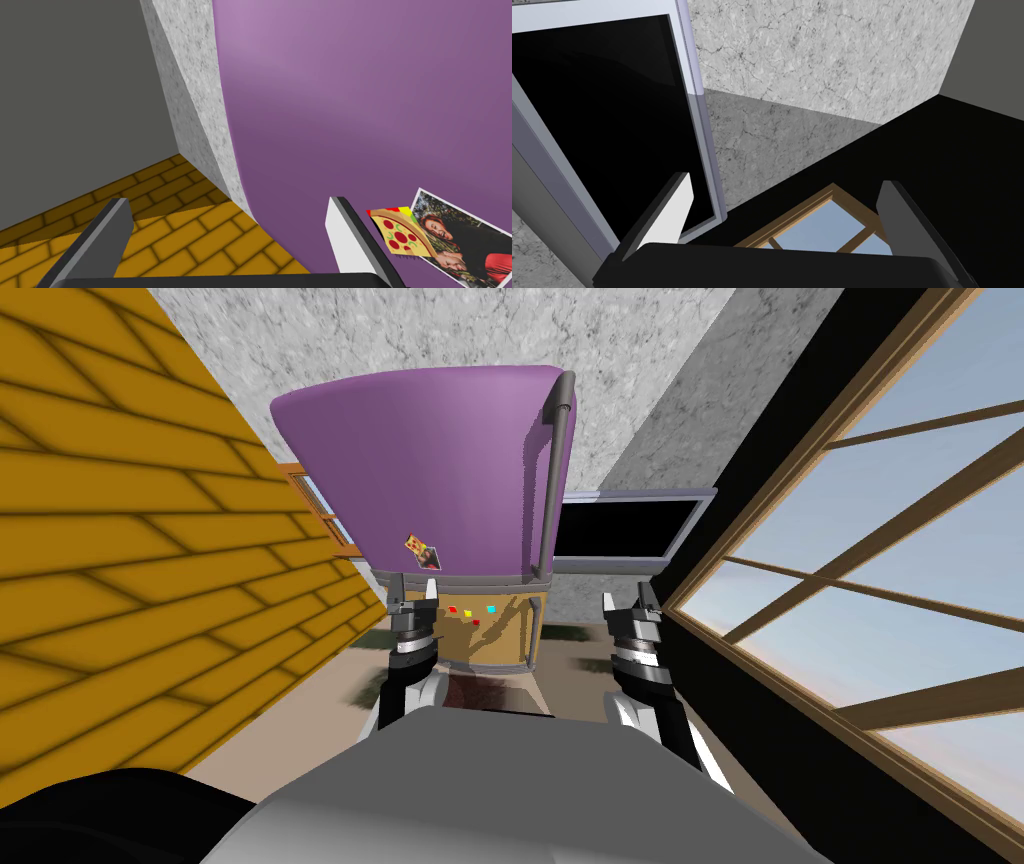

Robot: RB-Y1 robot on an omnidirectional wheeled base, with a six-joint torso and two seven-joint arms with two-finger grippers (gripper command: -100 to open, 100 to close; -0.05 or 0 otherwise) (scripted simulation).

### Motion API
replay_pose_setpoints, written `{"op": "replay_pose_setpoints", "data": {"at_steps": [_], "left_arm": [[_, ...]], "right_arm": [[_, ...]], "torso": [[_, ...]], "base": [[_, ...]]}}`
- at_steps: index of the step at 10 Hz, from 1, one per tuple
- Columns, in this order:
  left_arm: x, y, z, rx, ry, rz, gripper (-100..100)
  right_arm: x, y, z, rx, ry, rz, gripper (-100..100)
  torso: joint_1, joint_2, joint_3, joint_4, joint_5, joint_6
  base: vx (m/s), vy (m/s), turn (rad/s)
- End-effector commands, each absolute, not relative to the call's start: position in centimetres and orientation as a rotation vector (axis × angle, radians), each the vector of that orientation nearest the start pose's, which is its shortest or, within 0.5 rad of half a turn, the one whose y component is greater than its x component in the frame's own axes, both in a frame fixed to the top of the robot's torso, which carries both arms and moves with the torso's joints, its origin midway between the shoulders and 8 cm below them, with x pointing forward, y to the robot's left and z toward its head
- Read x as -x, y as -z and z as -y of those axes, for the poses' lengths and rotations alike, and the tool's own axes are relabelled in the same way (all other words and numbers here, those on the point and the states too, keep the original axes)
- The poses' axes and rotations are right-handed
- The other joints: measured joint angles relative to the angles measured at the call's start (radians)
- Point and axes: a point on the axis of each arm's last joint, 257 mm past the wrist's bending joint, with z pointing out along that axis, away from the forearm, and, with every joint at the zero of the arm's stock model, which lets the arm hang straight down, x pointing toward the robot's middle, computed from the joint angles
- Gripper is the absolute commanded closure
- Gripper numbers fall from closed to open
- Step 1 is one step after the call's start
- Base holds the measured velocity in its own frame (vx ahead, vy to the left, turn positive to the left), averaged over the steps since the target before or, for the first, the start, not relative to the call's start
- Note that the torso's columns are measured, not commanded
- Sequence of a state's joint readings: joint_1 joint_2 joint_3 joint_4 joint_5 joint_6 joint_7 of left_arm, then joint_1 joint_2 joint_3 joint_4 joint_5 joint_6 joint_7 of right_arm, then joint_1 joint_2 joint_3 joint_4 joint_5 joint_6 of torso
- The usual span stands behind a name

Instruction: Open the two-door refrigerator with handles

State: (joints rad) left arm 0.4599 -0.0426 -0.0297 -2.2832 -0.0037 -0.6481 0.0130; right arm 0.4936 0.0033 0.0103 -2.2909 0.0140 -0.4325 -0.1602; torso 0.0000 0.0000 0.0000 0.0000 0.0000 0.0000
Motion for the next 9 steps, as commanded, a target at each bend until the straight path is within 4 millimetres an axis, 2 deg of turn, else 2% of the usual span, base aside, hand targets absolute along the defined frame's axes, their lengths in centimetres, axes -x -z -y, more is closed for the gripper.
{"op": "replay_pose_setpoints", "data": {"at_steps": [1,9], "left_arm": [[-31.81,-6.41,-26.5,0.54,1.391,-0.442,0],[-31.8,-6.43,-26.5,0.54,1.391,-0.441,0]], "right_arm": [[-35.4,-1.84,27.58,-0.759,-1.441,-0.605,0],[-35.4,-1.85,27.58,-0.758,-1.441,-0.604,0]], "torso": [[0.0,0.04,-0.082,0.041,0.0,0.0],[0.0,0.618,-1.234,0.617,0.0,0.0]], "base": [[0.0,0.0,0.0],[0.0,0.0,0.0]]}}
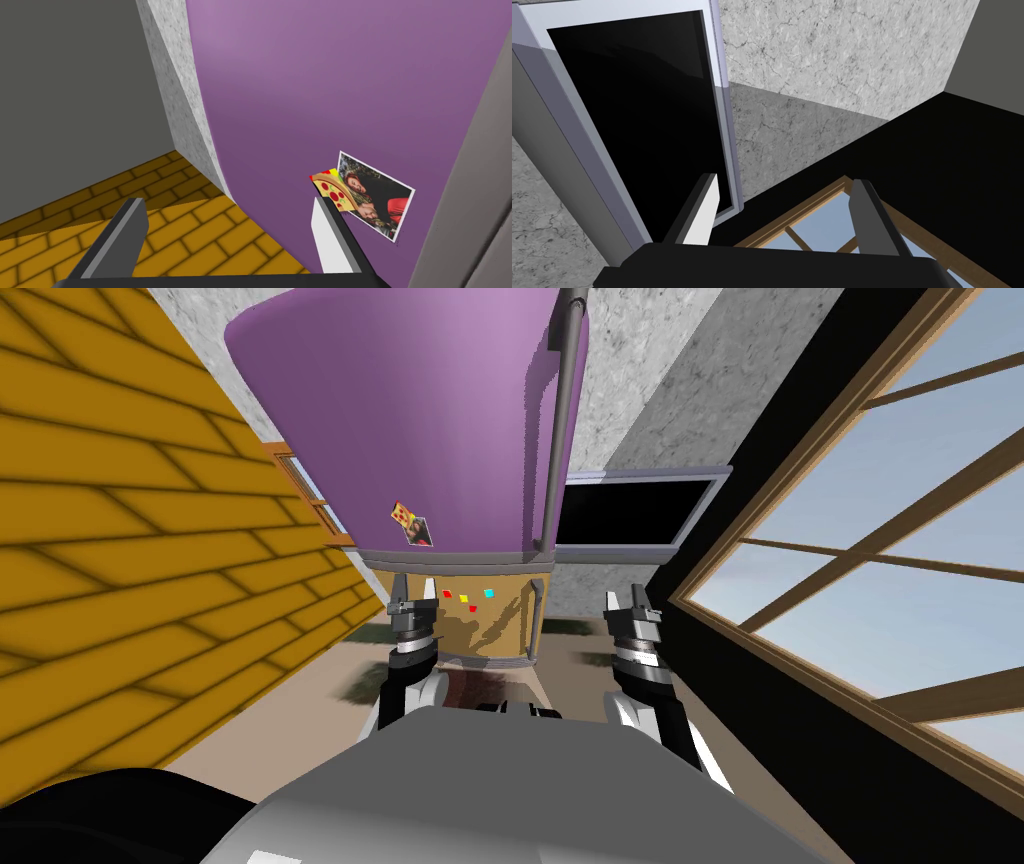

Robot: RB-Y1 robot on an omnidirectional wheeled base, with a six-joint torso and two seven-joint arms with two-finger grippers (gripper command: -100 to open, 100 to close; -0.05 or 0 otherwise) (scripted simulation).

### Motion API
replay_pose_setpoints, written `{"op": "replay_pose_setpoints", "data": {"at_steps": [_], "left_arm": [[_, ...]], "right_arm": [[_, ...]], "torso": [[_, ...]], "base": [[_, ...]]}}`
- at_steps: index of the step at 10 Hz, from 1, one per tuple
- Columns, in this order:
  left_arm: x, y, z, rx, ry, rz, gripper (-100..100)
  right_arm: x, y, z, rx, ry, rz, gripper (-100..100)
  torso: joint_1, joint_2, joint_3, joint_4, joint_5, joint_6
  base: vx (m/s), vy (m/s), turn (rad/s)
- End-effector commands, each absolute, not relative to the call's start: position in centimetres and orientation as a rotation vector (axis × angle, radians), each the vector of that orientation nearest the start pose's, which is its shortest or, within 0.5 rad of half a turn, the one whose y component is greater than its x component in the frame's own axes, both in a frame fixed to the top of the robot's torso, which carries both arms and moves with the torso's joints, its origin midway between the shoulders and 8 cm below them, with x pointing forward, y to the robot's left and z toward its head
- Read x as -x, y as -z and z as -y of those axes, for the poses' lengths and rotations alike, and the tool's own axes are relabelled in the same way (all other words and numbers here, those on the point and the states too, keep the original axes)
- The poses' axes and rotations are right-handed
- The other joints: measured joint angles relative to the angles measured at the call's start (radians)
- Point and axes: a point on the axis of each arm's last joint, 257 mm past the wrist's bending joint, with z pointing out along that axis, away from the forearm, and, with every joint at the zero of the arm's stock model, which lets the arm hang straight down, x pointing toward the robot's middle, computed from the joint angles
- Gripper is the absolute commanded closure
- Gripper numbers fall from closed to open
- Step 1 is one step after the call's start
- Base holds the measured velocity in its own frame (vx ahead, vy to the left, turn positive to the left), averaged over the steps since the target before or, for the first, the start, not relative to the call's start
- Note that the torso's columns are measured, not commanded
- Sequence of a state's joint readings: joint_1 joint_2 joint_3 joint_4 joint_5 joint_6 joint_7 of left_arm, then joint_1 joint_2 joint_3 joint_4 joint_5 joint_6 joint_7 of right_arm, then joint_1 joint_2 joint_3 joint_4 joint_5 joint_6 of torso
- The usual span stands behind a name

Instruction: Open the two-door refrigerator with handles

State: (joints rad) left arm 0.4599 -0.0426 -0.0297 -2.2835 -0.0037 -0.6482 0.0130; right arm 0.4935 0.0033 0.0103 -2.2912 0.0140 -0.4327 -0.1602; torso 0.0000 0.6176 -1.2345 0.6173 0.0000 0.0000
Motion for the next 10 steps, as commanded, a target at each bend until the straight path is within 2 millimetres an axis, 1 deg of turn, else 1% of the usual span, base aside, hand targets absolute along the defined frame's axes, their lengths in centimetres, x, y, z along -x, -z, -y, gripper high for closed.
{"op": "replay_pose_setpoints", "data": {"at_steps": [1,2,3,5,10], "left_arm": [[-31.9,-6.3,-26.0,0.505,1.397,-0.487,-100],[-32.0,-6.1,-25.8,0.485,1.401,-0.516,-100],[-32.1,-5.9,-25.6,0.462,1.405,-0.547,-100],[-32.2,-5.7,-25.2,0.426,1.411,-0.596,-100],[-32.5,-4.6,-24.5,0.311,1.417,-0.756,-100]], "right_arm": [[-35.4,-1.9,27.6,-0.758,-1.441,-0.604,0],[-35.4,-1.8,27.6,-0.759,-1.441,-0.605,0],[-35.4,-1.8,27.6,-0.759,-1.441,-0.605,0],[-35.4,-1.8,27.6,-0.759,-1.441,-0.605,0],[-35.4,-1.8,27.6,-0.759,-1.441,-0.605,0]], "torso": [[0.0,0.074,-0.148,0.074,0.0,0.0],[0.0,0.107,-0.217,0.107,0.0,0.0],[-0.001,0.115,-0.237,0.116,0.0,0.0],[0.0,0.12,-0.242,0.12,0.0,0.0],[0.0,0.121,-0.241,0.121,0.0,0.0]], "base": [[0.019,-0.013,0.049],[0.034,-0.031,0.083],[0.043,-0.039,0.097],[0.041,-0.03,0.047],[0.064,-0.053,0.123]]}}
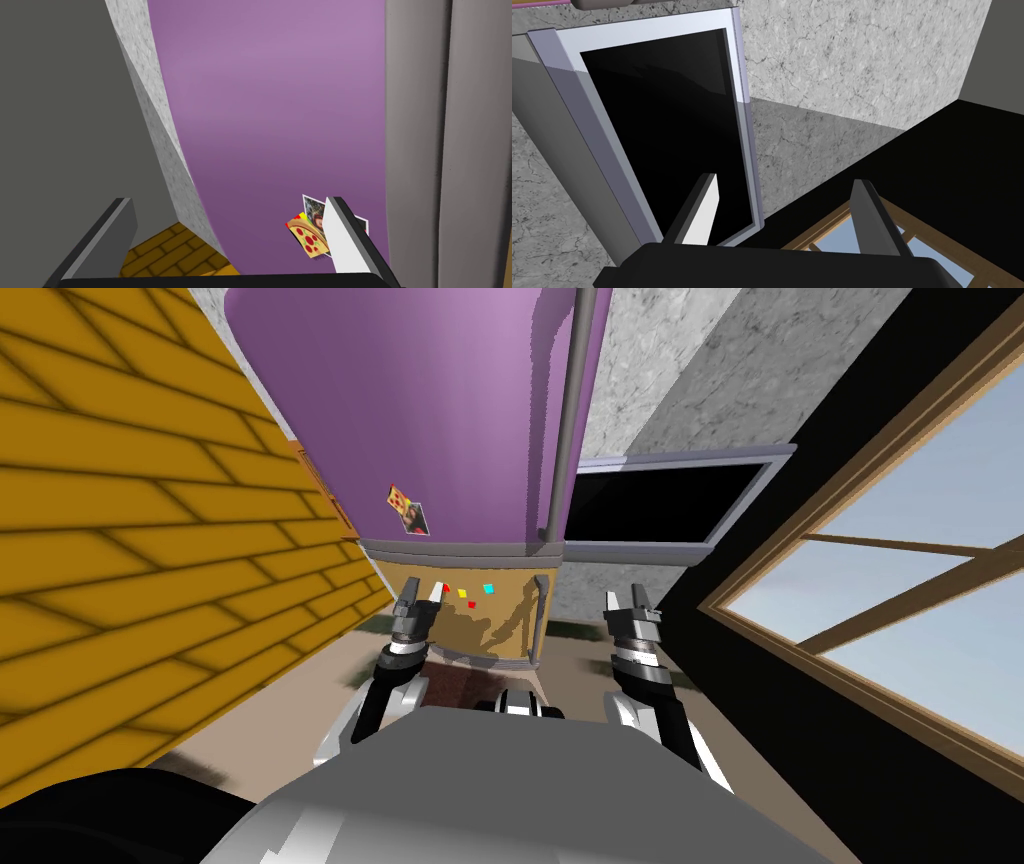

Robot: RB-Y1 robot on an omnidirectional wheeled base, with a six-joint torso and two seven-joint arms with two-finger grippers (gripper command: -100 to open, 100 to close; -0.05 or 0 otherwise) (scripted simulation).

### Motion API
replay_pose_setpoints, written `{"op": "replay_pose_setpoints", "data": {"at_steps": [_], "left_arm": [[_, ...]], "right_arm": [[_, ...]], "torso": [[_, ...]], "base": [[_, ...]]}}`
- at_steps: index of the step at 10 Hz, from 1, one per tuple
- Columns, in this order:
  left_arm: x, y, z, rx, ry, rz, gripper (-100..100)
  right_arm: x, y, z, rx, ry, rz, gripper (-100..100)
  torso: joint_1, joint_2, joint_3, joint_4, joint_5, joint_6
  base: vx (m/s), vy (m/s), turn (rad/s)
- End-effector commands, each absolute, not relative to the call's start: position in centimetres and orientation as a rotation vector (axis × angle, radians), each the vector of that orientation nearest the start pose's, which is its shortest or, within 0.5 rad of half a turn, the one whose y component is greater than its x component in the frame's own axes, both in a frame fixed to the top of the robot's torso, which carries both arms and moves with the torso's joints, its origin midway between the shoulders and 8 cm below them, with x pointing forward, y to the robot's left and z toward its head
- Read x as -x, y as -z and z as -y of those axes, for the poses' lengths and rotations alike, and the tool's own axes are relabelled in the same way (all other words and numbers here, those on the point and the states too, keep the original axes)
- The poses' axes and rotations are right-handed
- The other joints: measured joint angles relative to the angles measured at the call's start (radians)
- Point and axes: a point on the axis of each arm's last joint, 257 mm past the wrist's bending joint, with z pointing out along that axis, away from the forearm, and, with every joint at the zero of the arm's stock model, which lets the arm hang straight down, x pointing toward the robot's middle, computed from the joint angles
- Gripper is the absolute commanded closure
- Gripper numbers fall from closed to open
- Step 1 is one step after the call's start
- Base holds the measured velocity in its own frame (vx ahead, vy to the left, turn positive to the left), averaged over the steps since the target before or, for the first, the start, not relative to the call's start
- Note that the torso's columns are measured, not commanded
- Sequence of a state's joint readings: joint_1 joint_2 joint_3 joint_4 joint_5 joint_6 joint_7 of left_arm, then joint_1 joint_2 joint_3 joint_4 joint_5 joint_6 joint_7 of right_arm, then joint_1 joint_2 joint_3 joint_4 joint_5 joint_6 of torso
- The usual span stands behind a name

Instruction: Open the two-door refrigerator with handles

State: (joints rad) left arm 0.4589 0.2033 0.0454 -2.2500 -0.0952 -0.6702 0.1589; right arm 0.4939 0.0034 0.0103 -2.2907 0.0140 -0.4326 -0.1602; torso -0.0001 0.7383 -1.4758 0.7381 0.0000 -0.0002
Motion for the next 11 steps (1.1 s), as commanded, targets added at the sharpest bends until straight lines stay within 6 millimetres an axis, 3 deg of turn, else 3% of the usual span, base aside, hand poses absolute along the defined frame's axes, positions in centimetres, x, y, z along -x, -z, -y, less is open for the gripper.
{"op": "replay_pose_setpoints", "data": {"at_steps": [1,11], "left_arm": [[-32.5,-4.6,-24.5,0.309,1.424,-0.762,-100],[-33.0,-2.7,-24.6,0.143,1.414,-1.042,-100]], "right_arm": [[-35.4,-1.8,27.6,-0.759,-1.441,-0.605,0],[-35.4,-1.8,27.6,-0.759,-1.441,-0.605,0]], "torso": [[0.0,0.0,0.0,0.0,0.0,0.0],[-0.001,-0.001,-0.001,0.0,0.0,0.0]], "base": [[0.06,-0.056,0.057],[0.064,-0.061,0.117]]}}
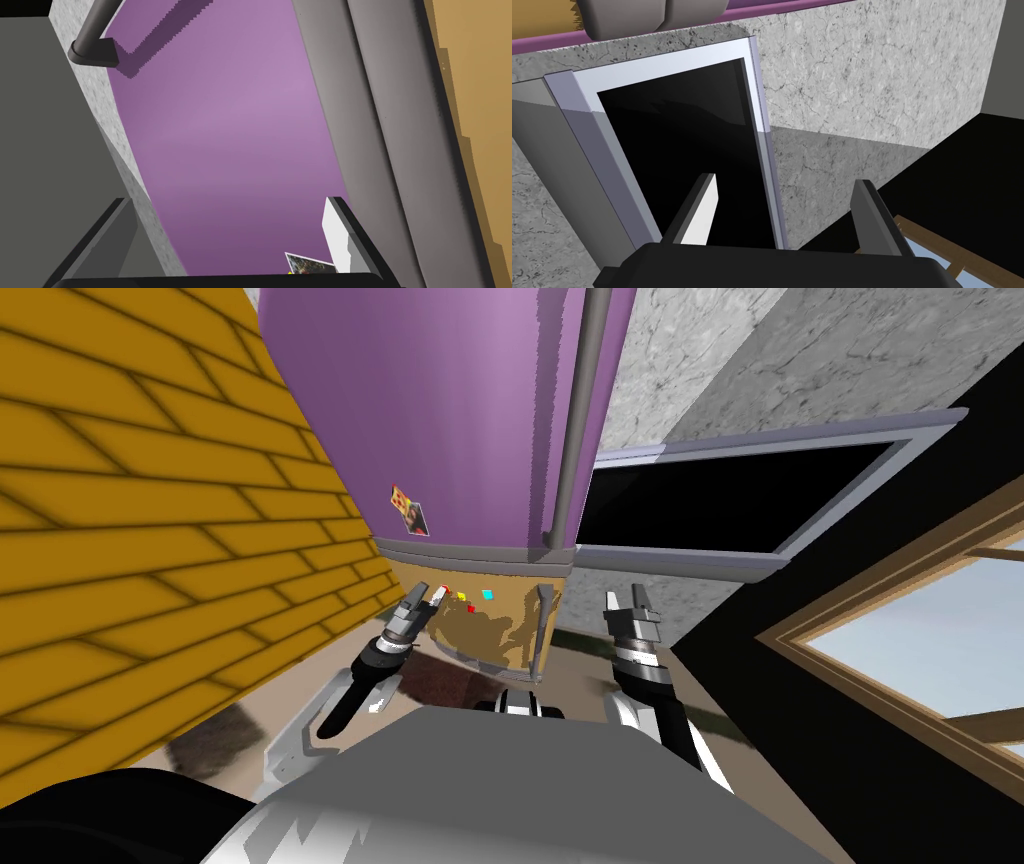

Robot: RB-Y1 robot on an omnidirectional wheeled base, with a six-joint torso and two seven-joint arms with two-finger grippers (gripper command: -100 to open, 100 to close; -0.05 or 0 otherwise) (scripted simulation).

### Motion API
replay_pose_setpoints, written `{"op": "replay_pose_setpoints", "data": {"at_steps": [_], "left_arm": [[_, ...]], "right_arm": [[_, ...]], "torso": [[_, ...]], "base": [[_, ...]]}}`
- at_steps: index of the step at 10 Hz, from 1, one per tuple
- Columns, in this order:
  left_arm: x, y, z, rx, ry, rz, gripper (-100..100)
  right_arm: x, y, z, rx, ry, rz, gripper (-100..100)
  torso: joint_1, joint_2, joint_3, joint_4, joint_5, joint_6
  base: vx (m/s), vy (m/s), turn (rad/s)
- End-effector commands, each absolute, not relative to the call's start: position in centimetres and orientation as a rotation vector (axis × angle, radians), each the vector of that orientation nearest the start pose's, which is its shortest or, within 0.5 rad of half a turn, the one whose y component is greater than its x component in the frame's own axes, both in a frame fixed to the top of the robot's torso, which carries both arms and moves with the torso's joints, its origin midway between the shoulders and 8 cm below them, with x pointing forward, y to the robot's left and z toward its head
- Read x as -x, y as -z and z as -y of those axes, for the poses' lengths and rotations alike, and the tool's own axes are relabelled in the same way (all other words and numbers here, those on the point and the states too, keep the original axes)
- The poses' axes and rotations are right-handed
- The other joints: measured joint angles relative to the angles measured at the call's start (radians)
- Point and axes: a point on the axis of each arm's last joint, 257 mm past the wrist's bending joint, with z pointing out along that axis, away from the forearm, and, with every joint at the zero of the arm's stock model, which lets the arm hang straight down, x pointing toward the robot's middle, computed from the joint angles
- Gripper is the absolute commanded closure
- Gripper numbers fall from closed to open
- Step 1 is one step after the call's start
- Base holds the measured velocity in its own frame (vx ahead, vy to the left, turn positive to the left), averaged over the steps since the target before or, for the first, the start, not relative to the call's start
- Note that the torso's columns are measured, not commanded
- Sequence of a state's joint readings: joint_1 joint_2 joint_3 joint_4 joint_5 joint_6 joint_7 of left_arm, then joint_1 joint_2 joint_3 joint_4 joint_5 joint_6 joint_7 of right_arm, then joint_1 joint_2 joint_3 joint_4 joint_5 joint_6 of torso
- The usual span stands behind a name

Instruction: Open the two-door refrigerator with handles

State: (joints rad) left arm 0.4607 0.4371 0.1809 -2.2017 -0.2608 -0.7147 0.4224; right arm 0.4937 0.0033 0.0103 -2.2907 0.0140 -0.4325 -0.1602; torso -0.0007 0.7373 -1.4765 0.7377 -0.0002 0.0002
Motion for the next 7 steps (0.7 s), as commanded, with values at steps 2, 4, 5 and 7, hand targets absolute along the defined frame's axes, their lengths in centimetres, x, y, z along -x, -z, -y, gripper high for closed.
{"op": "replay_pose_setpoints", "data": {"at_steps": [2,4,5,7], "left_arm": [[-33.18,-2.36,-24.74,0.119,1.407,-1.091,-100],[-33.34,-2.09,-24.97,0.098,1.401,-1.14,-100],[-33.34,-2.09,-24.97,0.104,1.41,-1.14,-100],[-33.51,-1.84,-25.26,0.086,1.403,-1.189,-100]], "right_arm": [[-35.41,-1.82,27.58,-0.759,-1.441,-0.605,0],[-35.41,-1.83,27.58,-0.759,-1.441,-0.605,0],[-35.41,-1.82,27.58,-0.759,-1.441,-0.605,0],[-35.41,-1.82,27.58,-0.759,-1.441,-0.605,0]], "torso": [[0.001,0.0,0.0,0.0,0.0,0.0],[0.001,0.001,0.001,0.0,0.0,0.0],[0.0,0.001,0.001,0.0,0.0,0.0],[0.0,0.001,0.001,0.0,0.0,-0.001]], "base": [[0.069,-0.07,0.133],[0.058,-0.082,0.101],[0.051,-0.081,0.095],[0.05,-0.088,0.125]]}}
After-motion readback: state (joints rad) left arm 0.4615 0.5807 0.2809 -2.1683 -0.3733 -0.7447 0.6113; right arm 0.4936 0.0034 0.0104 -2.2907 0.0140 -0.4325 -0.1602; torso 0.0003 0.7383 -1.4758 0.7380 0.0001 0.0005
